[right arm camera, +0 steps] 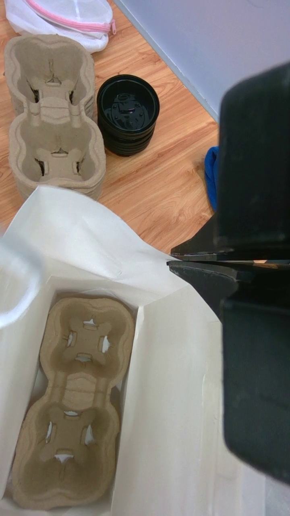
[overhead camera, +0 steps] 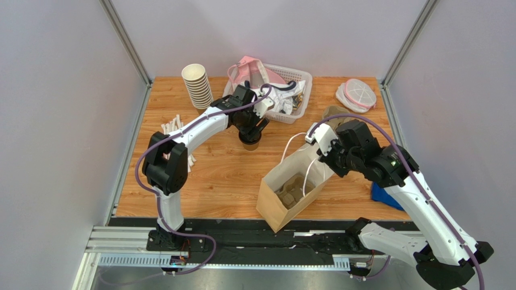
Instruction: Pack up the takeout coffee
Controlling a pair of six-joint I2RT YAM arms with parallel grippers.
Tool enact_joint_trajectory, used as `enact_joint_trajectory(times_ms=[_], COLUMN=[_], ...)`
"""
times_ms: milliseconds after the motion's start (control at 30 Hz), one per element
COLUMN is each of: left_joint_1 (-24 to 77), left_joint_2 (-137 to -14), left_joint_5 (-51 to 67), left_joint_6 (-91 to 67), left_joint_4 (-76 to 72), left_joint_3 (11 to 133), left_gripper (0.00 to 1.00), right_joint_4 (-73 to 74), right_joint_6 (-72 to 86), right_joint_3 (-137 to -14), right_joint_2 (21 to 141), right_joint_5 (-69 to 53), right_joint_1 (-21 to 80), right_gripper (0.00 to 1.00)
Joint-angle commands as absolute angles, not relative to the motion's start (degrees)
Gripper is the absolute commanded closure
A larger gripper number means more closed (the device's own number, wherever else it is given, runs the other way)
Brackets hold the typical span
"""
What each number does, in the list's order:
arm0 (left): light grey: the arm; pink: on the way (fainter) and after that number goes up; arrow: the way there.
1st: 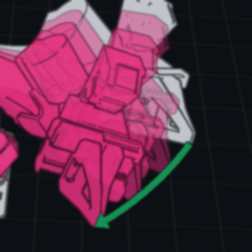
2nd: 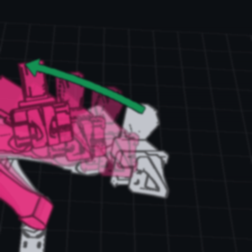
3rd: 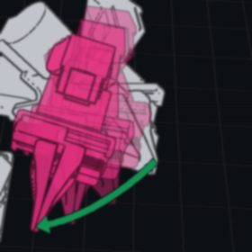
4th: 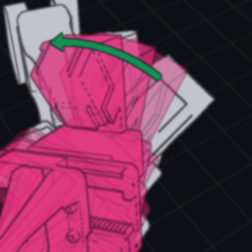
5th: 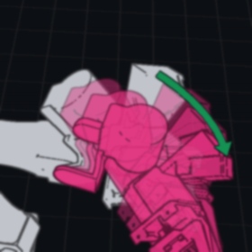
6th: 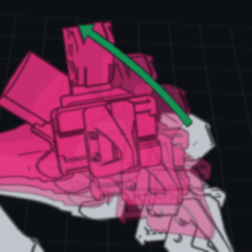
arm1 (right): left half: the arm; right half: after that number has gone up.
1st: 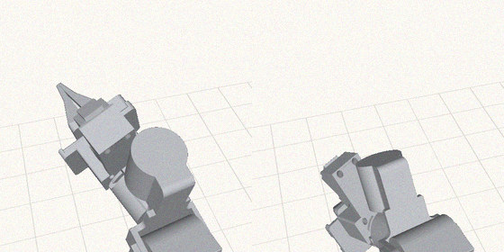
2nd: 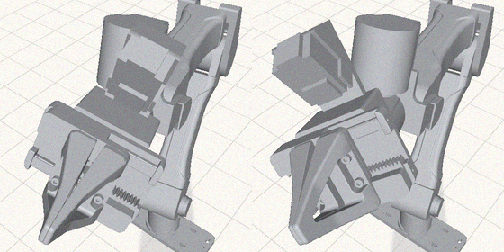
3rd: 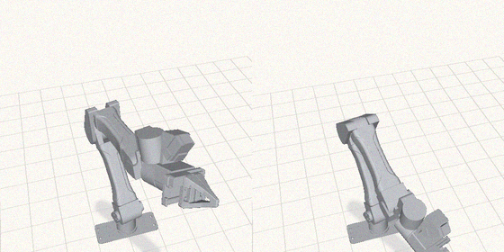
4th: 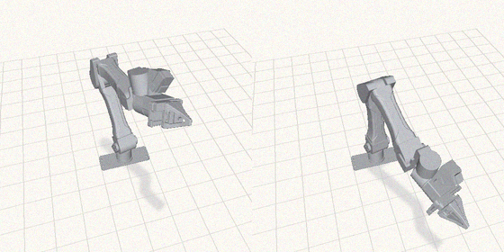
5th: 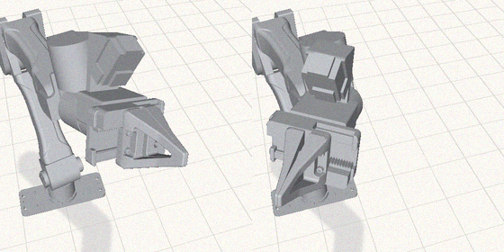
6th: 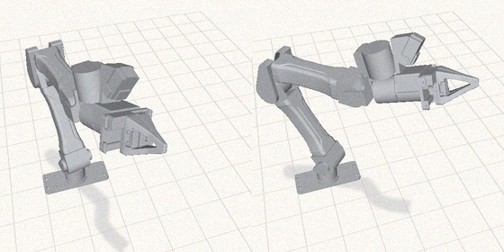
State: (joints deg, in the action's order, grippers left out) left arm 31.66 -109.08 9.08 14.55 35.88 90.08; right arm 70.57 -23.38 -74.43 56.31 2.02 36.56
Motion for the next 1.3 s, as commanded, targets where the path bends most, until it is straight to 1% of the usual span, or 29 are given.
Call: enact_joint_trajectory(times_ms=[0,67,100,133,167,200,267,300,367,400,467,500,567,700,767,900,1000,1167,1267], left_joint_1=[31.3,31.3,31.3,31.4,31.3,31.3,31.3,31.3,31.3,31.3,31.3,31.3,31.3,31.2,31.2,31.2,31.2,31.2,31.4], left_joint_2=[-106.9,-105.7,-104.8,-104.2,-103.4,-101.8,-100.0,-98.0,-95.9,-93.6,-91.4,-89.1,-86.7,-78.7,-76.4,-69.8,-66.7,-64.1,-61.7], left_joint_5=[10.0,9.5,9.3,9.3,9.3,9.8,10.0,10.3,10.5,11.0,11.4,11.8,12.2,15.5,16.8,21.2,23.8,27.2,31.5], left_joint_6=[16.1,16.5,16.6,16.6,16.4,16.5,16.8,17.0,17.5,17.7,18.3,18.4,18.3,17.8,16.9,15.3,14.8,13.9,14.2], left_joint_4=[39.1,40.4,41.0,42.0,42.4,42.9,44.6,45.4,48.2,50.1,52.0,54.1,56.0,60.1,61.3,63.1,64.6,67.5,67.5], left_joint_3=[87.8,88.0,88.2,88.2,88.2,88.2,88.5,89.0,90.1,90.3,91.5,92.0,93.2,94.9,96.5,98.3,99.4,101.6,101.5], left_gripper=[0.46,0.53,0.56,0.6,0.62,0.62,0.66,0.67,0.7,0.71,0.71,0.71,0.72,0.72,0.72,0.72,0.72,0.72,0.72], right_joint_4=[71.3,71.3,71.3,71.3,71.5,71.5,71.6,71.6,71.8,71.8,72.1,72.2,72.9,74.0,73.7,72.5,70.8,70.5,70.5], right_joint_6=[-22.3,-22.3,-22.2,-22.1,-22.0,-22.0,-21.9,-21.9,-21.4,-21.3,-20.8,-20.7,-20.7,-20.7,-21.3,-24.8,-29.8,-35.1,-37.3], right_joint_3=[-76.7,-77.0,-77.4,-77.6,-77.9,-78.4,-79.1,-79.5,-81.2,-82.0,-84.5,-85.3,-88.8,-93.9,-95.8,-96.9,-96.4,-97.0,-97.2], right_joint_2=[57.4,57.7,57.7,57.9,57.8,57.9,58.0,58.0,58.3,58.4,58.8,59.1,59.8,61.4,61.9,63.5,64.9,68.9,70.0], right_joint_5=[0.8,0.8,0.9,0.9,-1.1,-1.2,-1.1,-1.0,-0.8,-0.7,-0.7,-0.9,-1.7,-4.0,-4.5,-5.3,-8.5,-11.2,-11.7], right_joint_1=[36.4,36.4,36.3,36.4,36.4,36.4,36.4,36.3,36.4,36.4,36.4,36.4,36.4,36.4,36.4,36.4,36.4,36.4,36.4], right_gripper=[1.0,0.98,0.92,0.87,0.83,0.76,0.68,0.58,0.48,0.41,0.35,0.29,0.26,0.26,0.24,0.22,0.22,0.22,0.21])
